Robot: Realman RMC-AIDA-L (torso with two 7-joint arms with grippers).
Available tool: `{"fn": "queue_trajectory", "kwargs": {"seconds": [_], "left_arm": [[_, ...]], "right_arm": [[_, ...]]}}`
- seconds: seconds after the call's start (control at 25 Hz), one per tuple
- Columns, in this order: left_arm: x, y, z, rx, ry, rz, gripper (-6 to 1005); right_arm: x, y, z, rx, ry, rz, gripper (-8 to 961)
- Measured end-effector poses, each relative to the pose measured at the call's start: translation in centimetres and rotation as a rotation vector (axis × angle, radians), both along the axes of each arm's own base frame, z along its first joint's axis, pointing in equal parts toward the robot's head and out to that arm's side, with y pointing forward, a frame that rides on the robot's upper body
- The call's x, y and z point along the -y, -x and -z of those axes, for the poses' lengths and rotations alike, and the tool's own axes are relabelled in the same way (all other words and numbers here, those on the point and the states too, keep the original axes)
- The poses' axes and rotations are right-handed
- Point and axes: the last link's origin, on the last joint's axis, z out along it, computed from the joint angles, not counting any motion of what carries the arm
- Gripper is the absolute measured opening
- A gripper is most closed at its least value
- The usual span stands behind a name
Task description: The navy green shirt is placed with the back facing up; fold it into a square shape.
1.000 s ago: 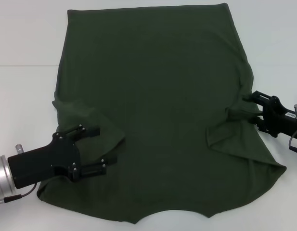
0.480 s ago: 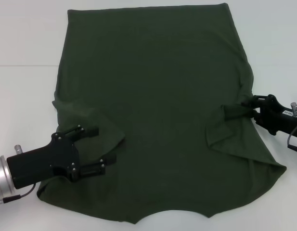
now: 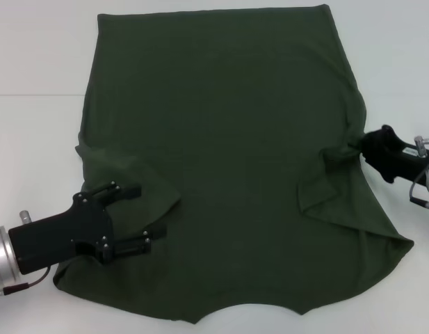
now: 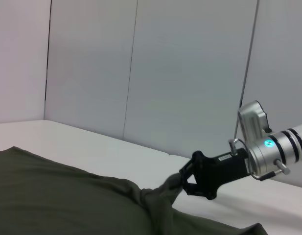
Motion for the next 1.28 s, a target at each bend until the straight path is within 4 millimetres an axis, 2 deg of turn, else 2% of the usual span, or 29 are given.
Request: {"fn": "queue_trajectory", "kwargs": {"seconds": [0.28,0.6,0.84,1.04,1.28], "left_arm": [[0.1,0.0,0.1,0.002,0.000,-0.002,884],[0.2,0.0,0.1,0.008,0.004,-0.001,884],[0.3,-0.1,0.2,0.011,0.006,0.000,884],[0.5,0.0,0.3,0.015,0.008,-0.005,884],[0.8,0.2,0.5,0.023,0.009,-0.014,884]], "right_arm": [[-1.8,2.3,-0.2,0.031,-0.022,-0.069,42],[-2.7,2.9,-0.3,0.040,-0.046,-0.060,46],[-2.8,3.2,-0.1,0.048,-0.041,-0.073,77],[-2.8,4.3,0.3,0.052,-0.070,-0.155,103],[-2.5,5.3,0.4,0.045,-0.108,-0.243,350]]}}
